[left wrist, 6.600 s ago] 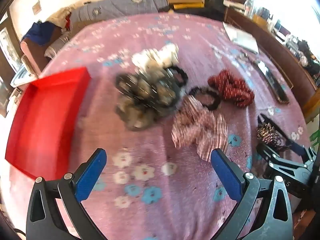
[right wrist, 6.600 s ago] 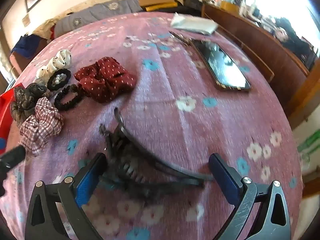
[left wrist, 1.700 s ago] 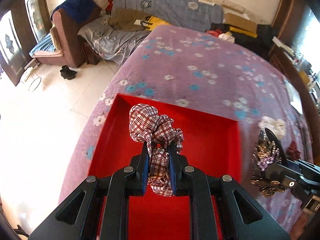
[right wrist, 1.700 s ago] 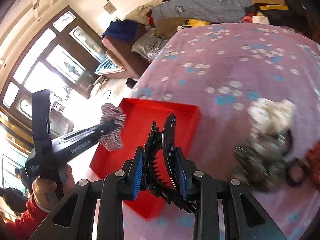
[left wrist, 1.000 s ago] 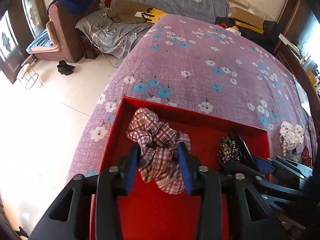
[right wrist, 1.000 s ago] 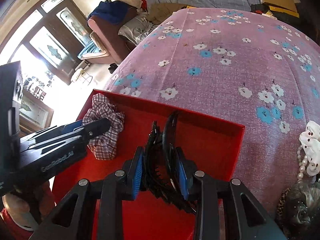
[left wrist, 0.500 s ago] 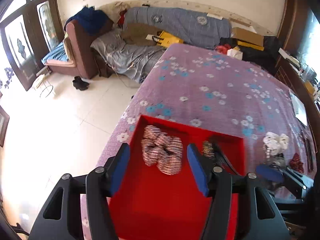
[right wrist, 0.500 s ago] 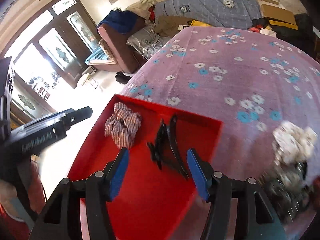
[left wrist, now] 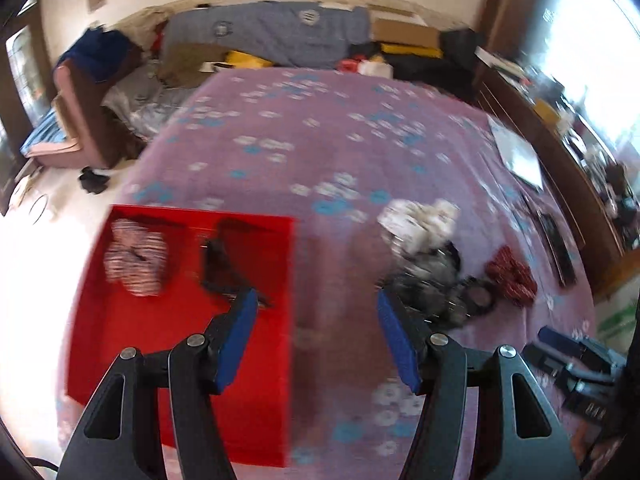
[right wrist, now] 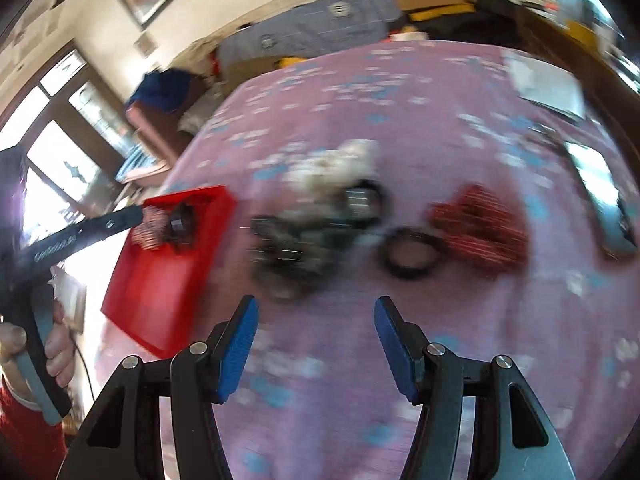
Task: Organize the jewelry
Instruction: 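Move both open tools back to the remaining scrunchies, then grasp the black sheer scrunchie with the left tool while the right tool grasps the red polka-dot scrunchie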
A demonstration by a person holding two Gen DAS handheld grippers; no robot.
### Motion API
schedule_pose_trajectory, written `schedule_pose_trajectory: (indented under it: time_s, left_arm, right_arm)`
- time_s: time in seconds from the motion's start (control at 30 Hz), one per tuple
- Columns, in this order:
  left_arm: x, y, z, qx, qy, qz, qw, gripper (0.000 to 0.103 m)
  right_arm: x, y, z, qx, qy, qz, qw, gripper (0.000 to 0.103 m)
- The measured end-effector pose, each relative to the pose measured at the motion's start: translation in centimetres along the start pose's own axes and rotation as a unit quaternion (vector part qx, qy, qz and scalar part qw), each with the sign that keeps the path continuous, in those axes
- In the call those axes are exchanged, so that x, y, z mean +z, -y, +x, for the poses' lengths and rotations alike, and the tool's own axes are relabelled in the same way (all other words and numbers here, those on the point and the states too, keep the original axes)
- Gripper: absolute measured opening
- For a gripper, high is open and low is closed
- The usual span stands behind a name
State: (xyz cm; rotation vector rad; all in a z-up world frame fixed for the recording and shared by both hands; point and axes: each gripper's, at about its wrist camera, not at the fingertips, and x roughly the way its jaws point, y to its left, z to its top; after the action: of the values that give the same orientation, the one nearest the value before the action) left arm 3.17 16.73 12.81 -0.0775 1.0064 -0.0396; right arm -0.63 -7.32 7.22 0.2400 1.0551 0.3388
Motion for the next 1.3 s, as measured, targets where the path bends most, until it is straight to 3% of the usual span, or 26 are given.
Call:
schedule_pose_trajectory:
  time_s: [0.37,0.6,0.83,0.87,0.93,1.0,1.1,1.3]
  left_arm:
    - [-0.9,4.5,6.9,-0.051,-0.062,-0.003,0.9968,0.061]
    - [-1.2,5.6,9.0,-0.051,-0.075,-0.016,0.9957,0.061]
    - [-2.1,6.9,10.0,-0.041,-0.085,-0.013,0.9955,0.06]
    - [-2.2,7.1,10.0,-0.04,-0.085,-0.013,0.9955,0.047]
    - [-2.3,7.2,10.2,-0.043,-0.095,-0.014,0.9945,0.017]
    - [-2.4,7.6,10.0,-0.035,-0.095,-0.013,0.9948,0.015]
    - [-2.4,8.3,8.6,-0.03,-0.08,-0.002,0.9964,0.013]
    - [-2.1,9.7,5.3,-0.028,-0.049,0.011,0.9983,0.013]
  right_arm:
    - [2.1,8.9,-0.1,-0.045,0.019,0.043,0.998,0.064]
    - [5.0,9.9,3.1,-0.046,0.01,0.029,0.998,0.064]
    - [5.5,10.2,5.7,-0.048,-0.011,0.012,0.999,0.064]
    - [5.4,10.2,5.9,-0.049,-0.013,0.01,0.999,0.063]
    - [5.3,10.2,6.2,-0.048,-0.018,0.007,0.999,0.047]
    - [5.3,10.2,6.4,-0.052,-0.023,0.004,0.998,0.028]
    - [5.2,10.4,6.3,-0.051,-0.023,0.006,0.998,0.016]
    - [4.9,10.4,5.3,-0.051,-0.017,0.009,0.998,0.01]
